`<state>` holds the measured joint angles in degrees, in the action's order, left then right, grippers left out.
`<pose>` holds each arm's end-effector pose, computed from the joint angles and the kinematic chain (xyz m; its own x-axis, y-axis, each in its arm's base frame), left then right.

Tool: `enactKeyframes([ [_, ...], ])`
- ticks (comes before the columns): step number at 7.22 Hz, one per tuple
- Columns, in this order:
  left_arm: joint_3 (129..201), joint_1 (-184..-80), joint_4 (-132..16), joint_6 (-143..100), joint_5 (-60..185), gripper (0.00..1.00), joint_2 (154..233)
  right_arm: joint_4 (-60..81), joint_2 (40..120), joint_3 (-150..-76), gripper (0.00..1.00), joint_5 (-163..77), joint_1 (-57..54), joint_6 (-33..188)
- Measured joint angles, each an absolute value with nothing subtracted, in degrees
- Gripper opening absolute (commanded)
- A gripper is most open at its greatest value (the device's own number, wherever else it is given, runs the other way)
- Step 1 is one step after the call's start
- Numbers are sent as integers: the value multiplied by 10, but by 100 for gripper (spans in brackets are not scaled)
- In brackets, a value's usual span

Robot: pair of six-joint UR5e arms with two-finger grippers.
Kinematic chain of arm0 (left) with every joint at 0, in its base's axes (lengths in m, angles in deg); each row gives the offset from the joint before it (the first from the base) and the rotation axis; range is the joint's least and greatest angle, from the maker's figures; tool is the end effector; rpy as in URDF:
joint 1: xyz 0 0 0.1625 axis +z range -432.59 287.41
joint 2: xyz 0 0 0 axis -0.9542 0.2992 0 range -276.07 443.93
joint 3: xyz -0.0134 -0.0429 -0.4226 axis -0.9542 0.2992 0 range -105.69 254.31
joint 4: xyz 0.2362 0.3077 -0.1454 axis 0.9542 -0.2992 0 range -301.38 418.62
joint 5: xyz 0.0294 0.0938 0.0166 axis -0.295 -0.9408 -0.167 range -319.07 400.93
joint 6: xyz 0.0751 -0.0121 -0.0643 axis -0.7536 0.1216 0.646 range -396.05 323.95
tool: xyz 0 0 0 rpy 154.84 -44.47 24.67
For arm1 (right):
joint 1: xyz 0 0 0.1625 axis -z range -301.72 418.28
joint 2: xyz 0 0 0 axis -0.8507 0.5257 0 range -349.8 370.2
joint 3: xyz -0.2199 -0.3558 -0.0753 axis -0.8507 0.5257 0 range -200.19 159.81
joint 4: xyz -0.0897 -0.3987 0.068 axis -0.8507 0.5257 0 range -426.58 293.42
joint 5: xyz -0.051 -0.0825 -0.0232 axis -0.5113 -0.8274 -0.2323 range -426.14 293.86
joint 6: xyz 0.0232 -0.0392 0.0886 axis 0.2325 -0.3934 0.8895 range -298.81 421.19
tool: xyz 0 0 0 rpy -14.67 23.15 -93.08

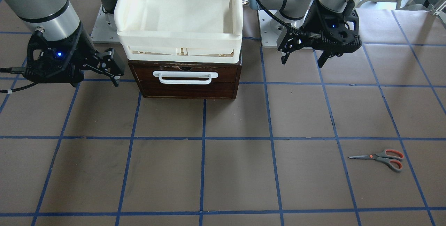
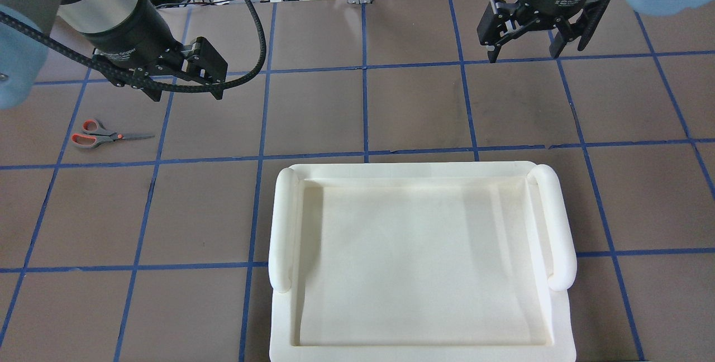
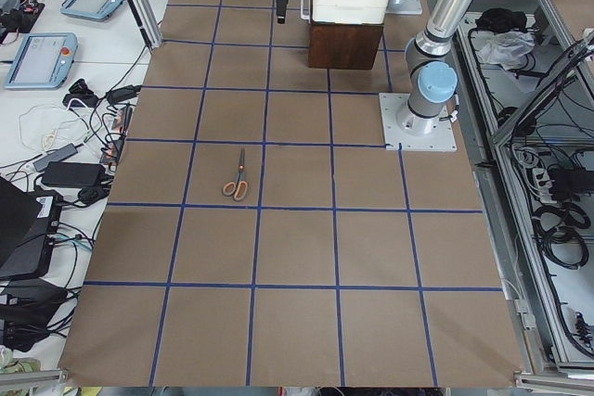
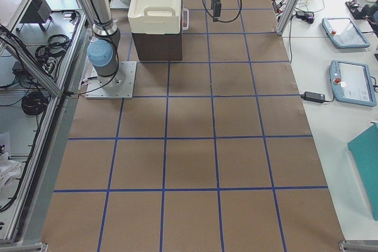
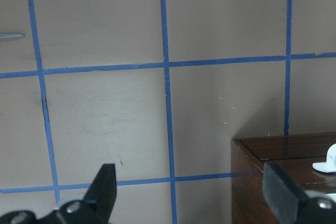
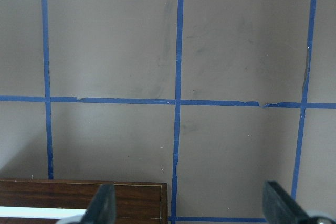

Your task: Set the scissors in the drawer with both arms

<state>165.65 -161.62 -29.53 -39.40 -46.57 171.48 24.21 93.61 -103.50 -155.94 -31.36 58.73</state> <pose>-0.1296 -0.4810 0.5004 -0.9982 0.0437 0.0405 0.0415 0.9977 -0.0539 0.1302 -0.5431 0.4872 -0.9993 -0.0369 -0.0028 -0.0368 0.9992 -0.0157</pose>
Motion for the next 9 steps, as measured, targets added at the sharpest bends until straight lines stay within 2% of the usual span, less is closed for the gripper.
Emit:
enactKeyframes([
  [3, 1665, -1614, -296, -431, -468, 100, 1715, 245, 936, -1036, 100, -1556, -312, 586],
  [5, 1675, -1592, -295, -557, -510, 100, 1720, 243, 935, -1040, 100, -1558, -313, 593],
  [9, 1695, -1452, -276, -899, -538, 100, 1763, 262, 932, -1058, 100, -1566, -311, 689],
])
